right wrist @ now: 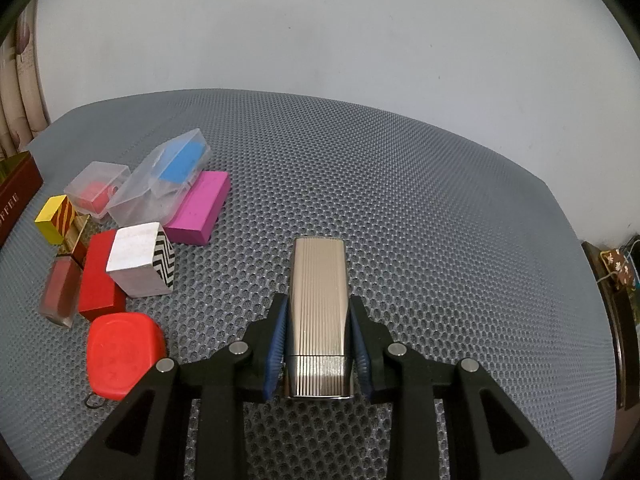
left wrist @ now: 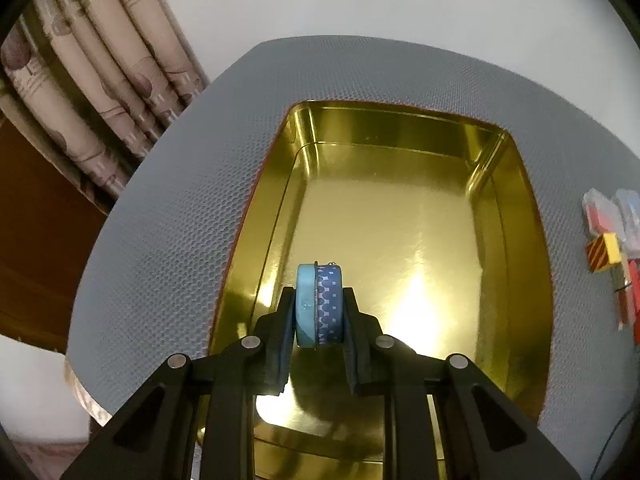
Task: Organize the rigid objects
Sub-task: 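Carry the blue tin with the left tool into the TOFFEE tin tray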
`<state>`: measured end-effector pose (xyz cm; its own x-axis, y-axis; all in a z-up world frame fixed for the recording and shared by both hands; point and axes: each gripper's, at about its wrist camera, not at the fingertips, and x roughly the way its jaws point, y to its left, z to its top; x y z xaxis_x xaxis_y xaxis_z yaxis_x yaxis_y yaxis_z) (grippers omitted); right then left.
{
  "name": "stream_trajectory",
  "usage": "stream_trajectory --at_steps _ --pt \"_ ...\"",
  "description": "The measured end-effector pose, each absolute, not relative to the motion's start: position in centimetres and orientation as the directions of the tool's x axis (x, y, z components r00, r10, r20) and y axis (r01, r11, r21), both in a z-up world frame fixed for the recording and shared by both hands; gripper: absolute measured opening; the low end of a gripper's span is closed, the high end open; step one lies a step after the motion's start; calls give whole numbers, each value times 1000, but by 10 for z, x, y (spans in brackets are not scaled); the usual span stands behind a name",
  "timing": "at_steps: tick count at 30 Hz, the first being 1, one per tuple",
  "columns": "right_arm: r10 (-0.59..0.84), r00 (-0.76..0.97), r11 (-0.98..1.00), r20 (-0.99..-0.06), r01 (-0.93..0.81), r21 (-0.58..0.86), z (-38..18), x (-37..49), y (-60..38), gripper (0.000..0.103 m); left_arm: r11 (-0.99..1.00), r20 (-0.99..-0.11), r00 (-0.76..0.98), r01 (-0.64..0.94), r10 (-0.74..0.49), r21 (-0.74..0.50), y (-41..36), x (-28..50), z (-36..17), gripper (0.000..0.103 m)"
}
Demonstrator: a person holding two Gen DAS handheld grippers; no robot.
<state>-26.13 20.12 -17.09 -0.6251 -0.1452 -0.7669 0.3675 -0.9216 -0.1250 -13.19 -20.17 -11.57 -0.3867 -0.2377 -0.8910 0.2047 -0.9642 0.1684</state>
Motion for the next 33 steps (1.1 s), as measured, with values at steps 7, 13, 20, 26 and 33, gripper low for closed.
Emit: stream_trajectory --at_steps 7,13,20,26,33 --pt "-141 -628 -921 -766 367 -131 -169 -255 202 31 -962 -894 -371 197 -251 188 -211 -129 -121 19" --pt "-140 -628 -921 -765 367 -133 -169 -254 205 31 -962 -892 -371 184 -258 201 -210 -128 -128 19" --pt "-134 -631 -920 -764 366 -141 -167 -249 204 31 -960 -899 -355 197 -259 199 -213 -126 -135 19" --pt "-133 -632 -920 -764 366 -142 -166 -250 204 31 -960 -893 -362 184 -266 211 -219 -124 -134 20" --pt "-133 -632 -920 -764 365 -142 -166 -249 204 31 -960 -893 -363 185 -265 210 -219 -127 -133 23"
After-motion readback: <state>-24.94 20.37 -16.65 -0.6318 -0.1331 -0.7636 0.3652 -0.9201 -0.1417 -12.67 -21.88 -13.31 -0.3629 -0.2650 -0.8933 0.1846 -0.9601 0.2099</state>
